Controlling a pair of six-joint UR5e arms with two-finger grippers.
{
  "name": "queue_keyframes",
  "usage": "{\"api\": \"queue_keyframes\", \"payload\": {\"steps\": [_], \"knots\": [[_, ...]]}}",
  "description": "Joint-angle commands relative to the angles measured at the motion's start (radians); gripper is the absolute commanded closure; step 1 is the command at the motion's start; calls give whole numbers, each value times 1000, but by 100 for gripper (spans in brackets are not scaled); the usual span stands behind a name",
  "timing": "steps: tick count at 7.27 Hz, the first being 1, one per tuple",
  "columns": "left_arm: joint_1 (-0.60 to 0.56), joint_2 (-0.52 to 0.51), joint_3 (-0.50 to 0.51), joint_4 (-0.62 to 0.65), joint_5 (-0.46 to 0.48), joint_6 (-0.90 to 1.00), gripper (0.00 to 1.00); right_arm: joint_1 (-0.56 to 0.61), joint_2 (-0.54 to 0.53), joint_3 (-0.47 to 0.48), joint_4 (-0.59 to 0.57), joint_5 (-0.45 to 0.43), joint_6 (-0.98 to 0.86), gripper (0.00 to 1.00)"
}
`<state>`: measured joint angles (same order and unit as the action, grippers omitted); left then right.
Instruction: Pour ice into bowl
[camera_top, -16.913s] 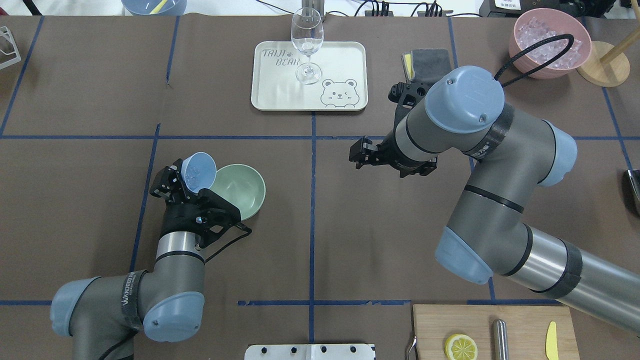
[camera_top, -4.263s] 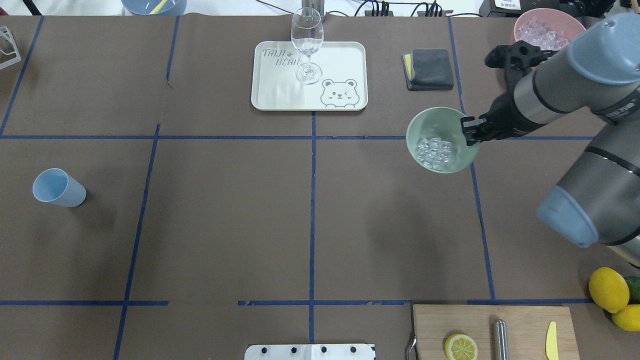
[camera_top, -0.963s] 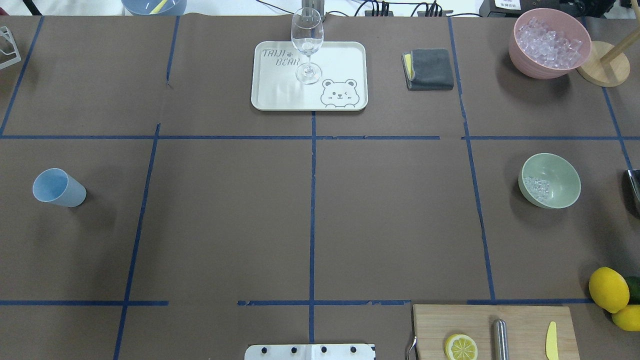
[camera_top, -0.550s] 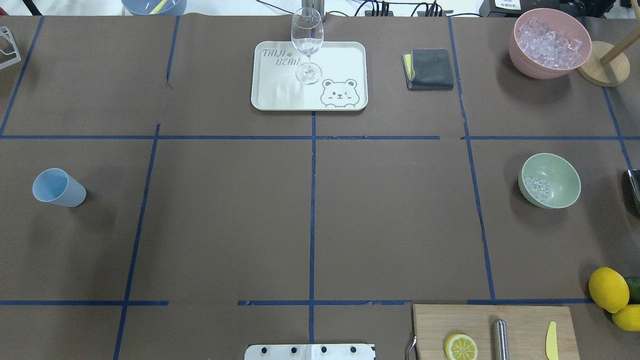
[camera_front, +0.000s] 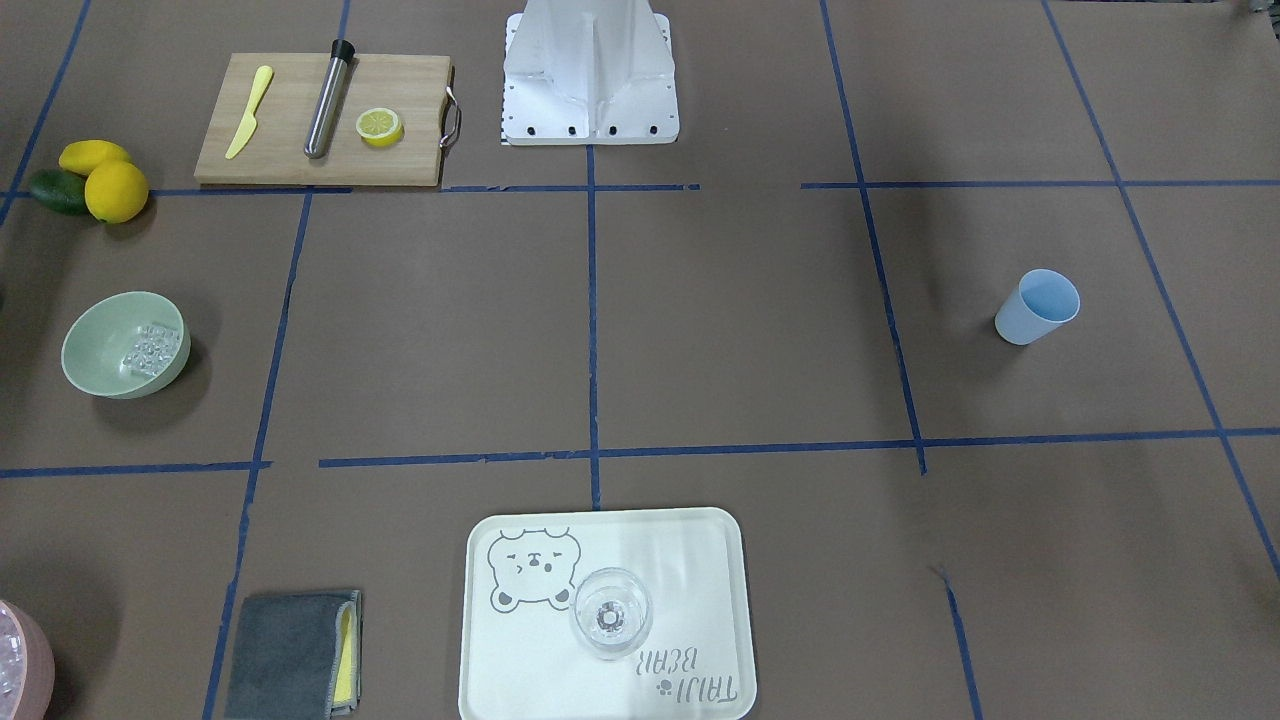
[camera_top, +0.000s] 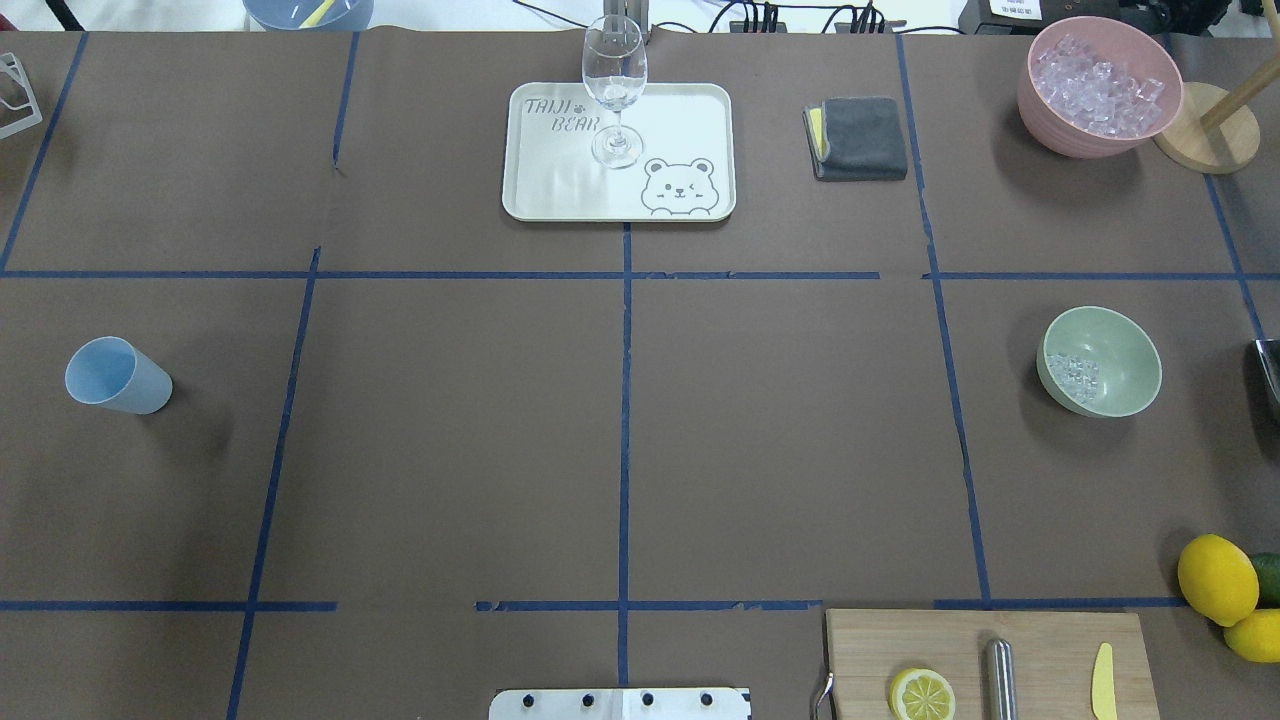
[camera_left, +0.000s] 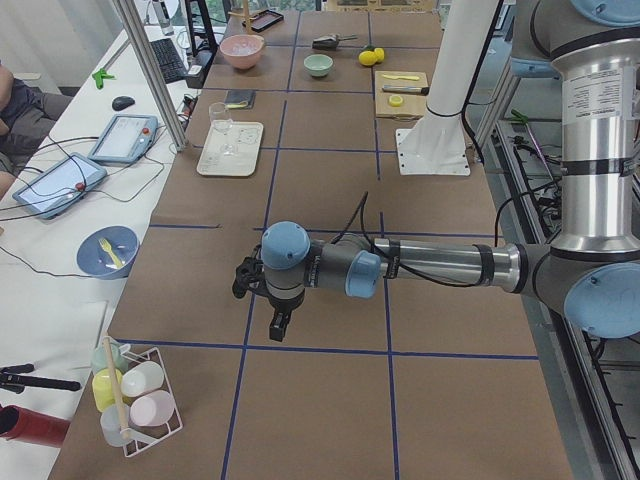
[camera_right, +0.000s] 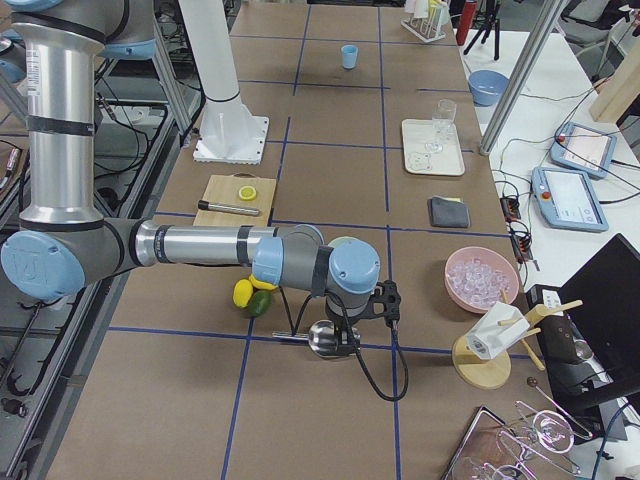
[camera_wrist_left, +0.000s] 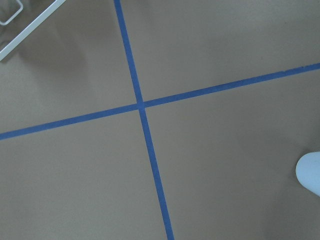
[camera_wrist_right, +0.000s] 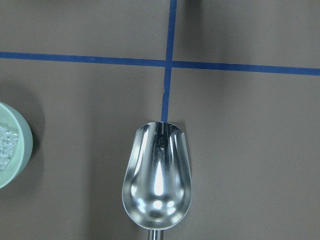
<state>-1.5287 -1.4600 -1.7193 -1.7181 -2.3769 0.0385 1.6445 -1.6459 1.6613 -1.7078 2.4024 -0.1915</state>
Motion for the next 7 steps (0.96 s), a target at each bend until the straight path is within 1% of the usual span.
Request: {"api": "queue_keyframes", "payload": {"steps": [1,2,3,7], "knots": [[-20,9,3,3,4,-2,0,1,6,-64,56,14,16,0],[-40,9,4,5,14,-2,0,4,8,-58,57,15,27,0],[-41,10,13,6,15,-2,0,17,8,-52,57,33,29,0],[-42,12,27,3,15,0,0,29,6,-41,59,37,29,0]]}}
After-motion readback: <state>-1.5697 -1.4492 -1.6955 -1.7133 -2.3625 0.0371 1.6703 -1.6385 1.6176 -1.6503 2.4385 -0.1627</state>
